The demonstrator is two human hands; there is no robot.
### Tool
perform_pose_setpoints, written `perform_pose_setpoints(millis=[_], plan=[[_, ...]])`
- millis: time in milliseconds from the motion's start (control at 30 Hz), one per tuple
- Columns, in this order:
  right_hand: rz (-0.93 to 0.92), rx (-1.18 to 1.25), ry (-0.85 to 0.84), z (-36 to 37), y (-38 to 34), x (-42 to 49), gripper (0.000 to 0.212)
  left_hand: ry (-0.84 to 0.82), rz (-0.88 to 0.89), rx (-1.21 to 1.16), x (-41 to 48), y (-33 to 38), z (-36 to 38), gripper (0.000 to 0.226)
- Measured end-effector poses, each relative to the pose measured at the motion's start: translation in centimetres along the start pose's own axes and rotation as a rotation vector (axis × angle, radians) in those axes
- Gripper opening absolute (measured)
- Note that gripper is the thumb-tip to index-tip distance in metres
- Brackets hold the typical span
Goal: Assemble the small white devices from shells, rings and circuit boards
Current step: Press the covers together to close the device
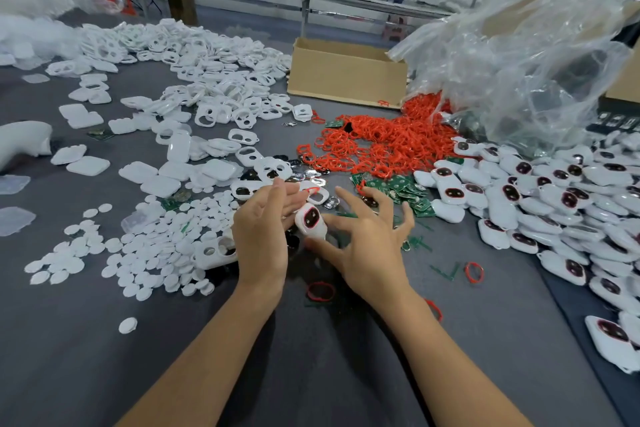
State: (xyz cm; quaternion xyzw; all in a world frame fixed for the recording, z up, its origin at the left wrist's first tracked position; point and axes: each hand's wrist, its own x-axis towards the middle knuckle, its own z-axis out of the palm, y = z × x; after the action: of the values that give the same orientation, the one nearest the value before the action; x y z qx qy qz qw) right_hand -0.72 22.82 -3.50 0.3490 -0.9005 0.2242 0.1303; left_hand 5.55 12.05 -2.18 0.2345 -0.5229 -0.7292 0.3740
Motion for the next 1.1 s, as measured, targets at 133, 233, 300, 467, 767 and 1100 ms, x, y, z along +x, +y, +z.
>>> perform_pose_setpoints(millis=[133, 233, 300, 467, 767, 1100], plan=[[0.068, 0.440, 0.159, -1.1, -0.3, 0.2, 0.029, -0.071, 0.043, 0.074, 0.0, -0.5, -0.4, 0.018], [0.200, 0.662, 0.034, -1.5, -0.3, 0.4, 0.022, -0.170, 0.098, 0.160, -0.3, -0.9, -0.2, 0.027], [0.229, 0.736, -0.071, -1.6, -0.3, 0.5, 0.013, -0.189, 0.118, 0.187, -0.3, -1.0, -0.2, 0.032], [0.295, 1.118, -0.252, -1.6, -0.7, 0.6, 0.021, -0.164, 0.175, 0.265, -0.3, -0.5, -0.4, 0.038], [0.337, 0.988, -0.168, -2.1, -0.3, 0.6, 0.020, -0.216, 0.149, 0.250, -0.4, -0.8, -0.3, 0.017], [0.176, 1.045, -0.041, -2.3, -0.6, 0.8, 0.034, -0.136, -0.061, 0.144, -0.4, -1.0, 0.0, 0.009]])
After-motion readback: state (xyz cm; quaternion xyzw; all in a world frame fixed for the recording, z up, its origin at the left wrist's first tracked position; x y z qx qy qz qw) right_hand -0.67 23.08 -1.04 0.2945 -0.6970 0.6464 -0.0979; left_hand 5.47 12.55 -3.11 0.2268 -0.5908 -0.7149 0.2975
